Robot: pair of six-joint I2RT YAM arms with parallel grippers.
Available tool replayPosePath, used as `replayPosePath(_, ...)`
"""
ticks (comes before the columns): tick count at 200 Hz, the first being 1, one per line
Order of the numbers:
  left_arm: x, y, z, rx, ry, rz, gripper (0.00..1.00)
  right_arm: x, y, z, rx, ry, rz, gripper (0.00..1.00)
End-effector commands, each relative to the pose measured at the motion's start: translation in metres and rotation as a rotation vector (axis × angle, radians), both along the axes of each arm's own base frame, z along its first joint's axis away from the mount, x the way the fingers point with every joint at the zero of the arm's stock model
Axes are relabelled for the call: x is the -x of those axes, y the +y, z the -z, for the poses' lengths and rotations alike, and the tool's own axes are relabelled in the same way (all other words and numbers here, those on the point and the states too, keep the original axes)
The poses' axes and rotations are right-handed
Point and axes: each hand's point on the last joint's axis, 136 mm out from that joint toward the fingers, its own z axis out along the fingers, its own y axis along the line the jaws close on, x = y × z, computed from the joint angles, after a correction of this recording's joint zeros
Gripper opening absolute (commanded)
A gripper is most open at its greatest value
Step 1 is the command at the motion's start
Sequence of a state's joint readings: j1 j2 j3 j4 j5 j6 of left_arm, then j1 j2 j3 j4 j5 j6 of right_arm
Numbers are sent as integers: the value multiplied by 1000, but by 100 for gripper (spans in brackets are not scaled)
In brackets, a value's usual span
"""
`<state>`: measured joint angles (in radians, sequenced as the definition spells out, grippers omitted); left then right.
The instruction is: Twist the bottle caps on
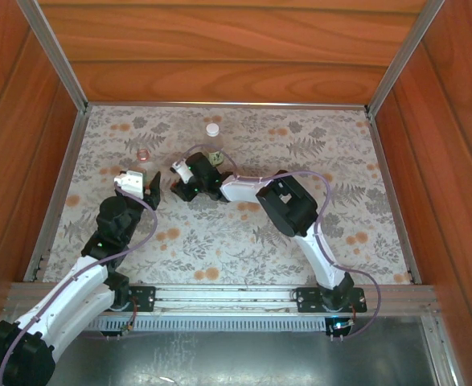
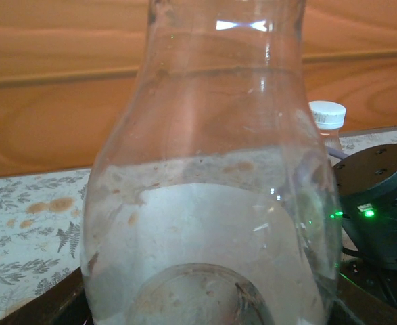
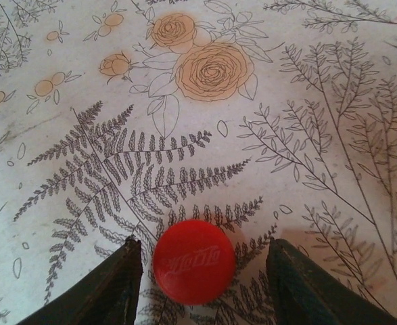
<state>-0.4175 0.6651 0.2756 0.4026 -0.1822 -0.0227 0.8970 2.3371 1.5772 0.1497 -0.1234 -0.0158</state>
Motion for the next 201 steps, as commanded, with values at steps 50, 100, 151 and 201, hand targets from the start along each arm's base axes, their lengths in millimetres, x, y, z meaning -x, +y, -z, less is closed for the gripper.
replayPosePath(50, -1, 2, -9, -7, -16, -7, 60, 9, 11, 15, 34, 28, -54, 46)
replayPosePath(100, -2, 1, -8, -6, -13, -3, 61, 15, 6, 17, 78, -7, -72, 39)
replayPosePath(151, -1, -2, -4, -23, -6, 17, 61, 16, -2, 9, 75, -25, -58, 36)
replayPosePath(201, 0, -17, 0, -33, 10, 99, 61, 22, -25, -2, 94, -56, -16, 36)
